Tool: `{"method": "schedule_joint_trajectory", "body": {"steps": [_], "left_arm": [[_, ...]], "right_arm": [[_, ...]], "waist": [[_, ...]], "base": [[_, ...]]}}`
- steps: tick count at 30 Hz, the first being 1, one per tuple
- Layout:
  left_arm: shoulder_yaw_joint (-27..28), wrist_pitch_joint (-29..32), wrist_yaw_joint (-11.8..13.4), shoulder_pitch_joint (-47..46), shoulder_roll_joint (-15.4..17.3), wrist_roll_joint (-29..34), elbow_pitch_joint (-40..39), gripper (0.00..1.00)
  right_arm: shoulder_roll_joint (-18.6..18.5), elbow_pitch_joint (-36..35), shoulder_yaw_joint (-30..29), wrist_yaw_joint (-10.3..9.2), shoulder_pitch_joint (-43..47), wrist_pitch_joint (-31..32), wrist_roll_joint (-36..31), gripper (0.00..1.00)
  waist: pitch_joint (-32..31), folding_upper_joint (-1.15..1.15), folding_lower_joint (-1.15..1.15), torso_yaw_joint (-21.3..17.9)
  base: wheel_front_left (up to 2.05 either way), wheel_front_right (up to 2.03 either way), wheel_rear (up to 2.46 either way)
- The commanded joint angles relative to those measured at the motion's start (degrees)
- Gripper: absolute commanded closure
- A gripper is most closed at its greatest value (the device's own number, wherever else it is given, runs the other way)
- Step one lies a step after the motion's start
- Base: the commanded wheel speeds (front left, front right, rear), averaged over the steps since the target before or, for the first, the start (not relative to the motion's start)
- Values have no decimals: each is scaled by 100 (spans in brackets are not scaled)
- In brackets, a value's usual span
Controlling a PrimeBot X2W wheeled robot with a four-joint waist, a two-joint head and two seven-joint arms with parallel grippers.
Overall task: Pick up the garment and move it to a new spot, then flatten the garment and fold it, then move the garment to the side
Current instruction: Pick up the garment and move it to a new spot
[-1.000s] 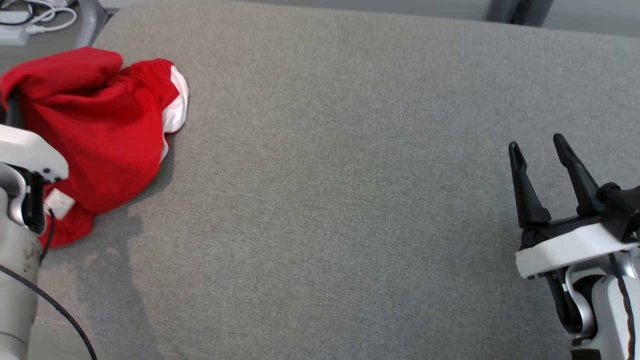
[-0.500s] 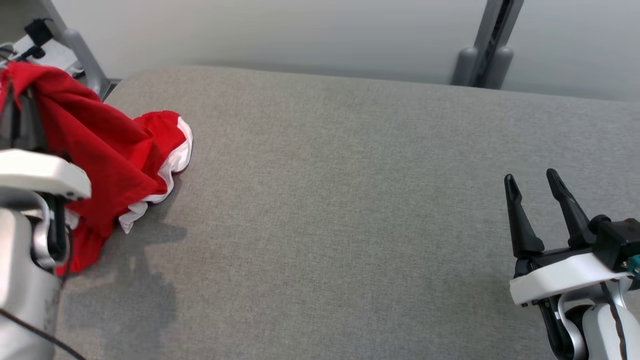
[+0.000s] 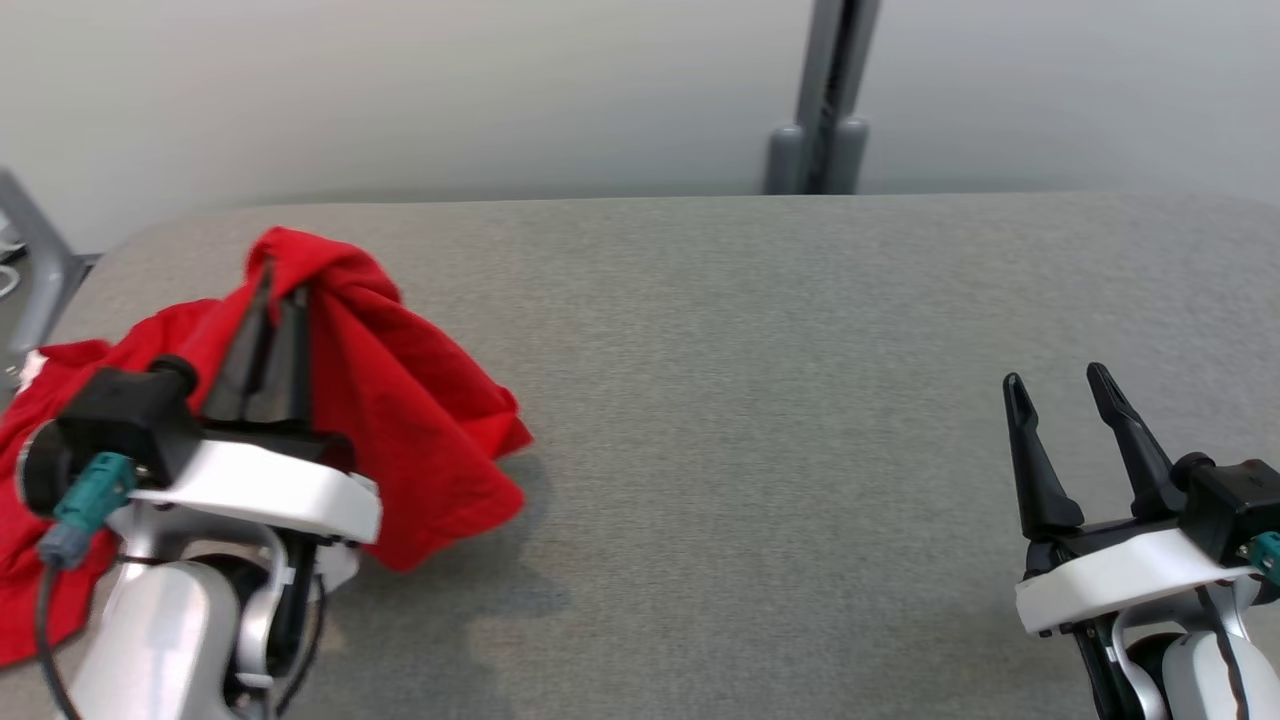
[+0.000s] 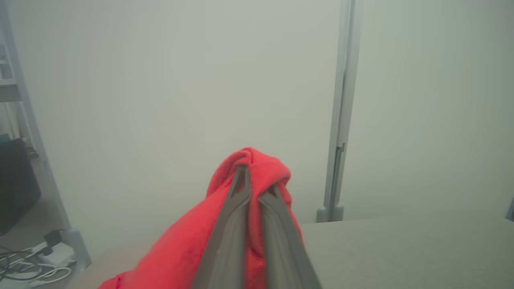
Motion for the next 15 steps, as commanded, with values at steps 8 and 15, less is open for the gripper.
{"method": "schedule_joint_trajectory", "body": {"steps": [8,15], "left_arm": [[-858,207,-406,-443,-477,-22,33,100],[-1567,219,-838,-948,-997,-37,1145,100]], "right_arm": [[18,-89,-46,1,-139,15,94,0],[59,-34,-63,1,-172,-48,163,0]], "waist": [[315,0,0,-1085],[592,0,0,-1803]], "base": [[0,0,0],[0,0,0]]}}
